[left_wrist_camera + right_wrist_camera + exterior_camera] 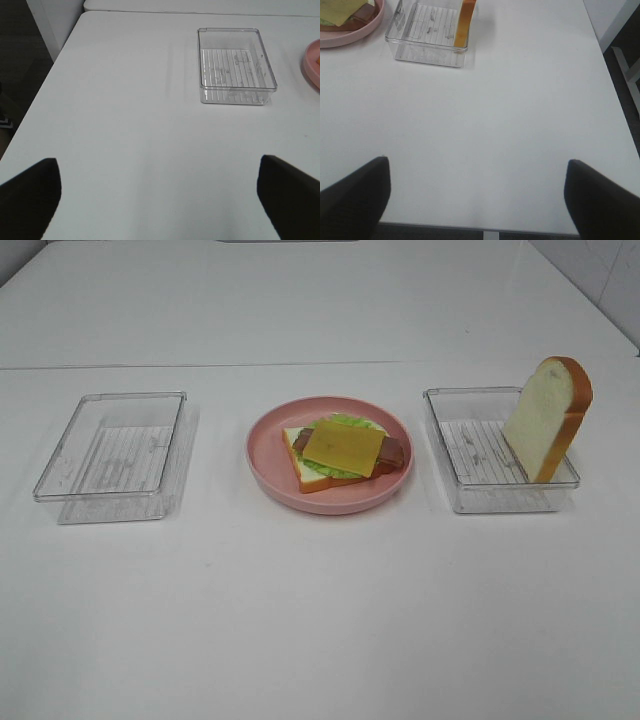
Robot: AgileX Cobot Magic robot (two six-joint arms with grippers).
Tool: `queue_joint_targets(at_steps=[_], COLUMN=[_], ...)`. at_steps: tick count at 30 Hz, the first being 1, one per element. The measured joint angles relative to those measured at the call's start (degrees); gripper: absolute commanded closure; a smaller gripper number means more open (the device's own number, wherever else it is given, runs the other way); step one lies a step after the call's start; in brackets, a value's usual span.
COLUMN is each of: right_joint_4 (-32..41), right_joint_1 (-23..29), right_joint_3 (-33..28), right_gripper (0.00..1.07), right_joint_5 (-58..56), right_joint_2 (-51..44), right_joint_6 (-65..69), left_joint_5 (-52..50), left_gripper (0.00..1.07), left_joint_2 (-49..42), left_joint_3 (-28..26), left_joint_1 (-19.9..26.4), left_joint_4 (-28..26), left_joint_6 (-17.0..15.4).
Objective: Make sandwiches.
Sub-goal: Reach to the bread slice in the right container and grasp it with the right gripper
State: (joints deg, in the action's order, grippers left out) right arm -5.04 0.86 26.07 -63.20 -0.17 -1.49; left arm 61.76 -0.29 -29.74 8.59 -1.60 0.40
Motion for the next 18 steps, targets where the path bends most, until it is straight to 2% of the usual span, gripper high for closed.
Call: queue_joint_targets(at_steps=[14,18], right_joint_4=[0.0,0.0], right_joint_1=[0.0,0.0], right_joint_3=[0.0,0.4], right_gripper=[0.16,0.16], right_joint_5=[0.0,0.7], right_joint_2=[0.0,2.5], right_joint_6=[0.2,2.2], left_joint_5=[0.0,0.0], left_gripper=[0.06,0.06], left_joint_2=[0.0,0.0], left_joint_3=[0.0,0.0], left_joint_1=[0.0,0.0], left_joint_4=[0.0,0.0], left_joint_6=[0.0,0.0])
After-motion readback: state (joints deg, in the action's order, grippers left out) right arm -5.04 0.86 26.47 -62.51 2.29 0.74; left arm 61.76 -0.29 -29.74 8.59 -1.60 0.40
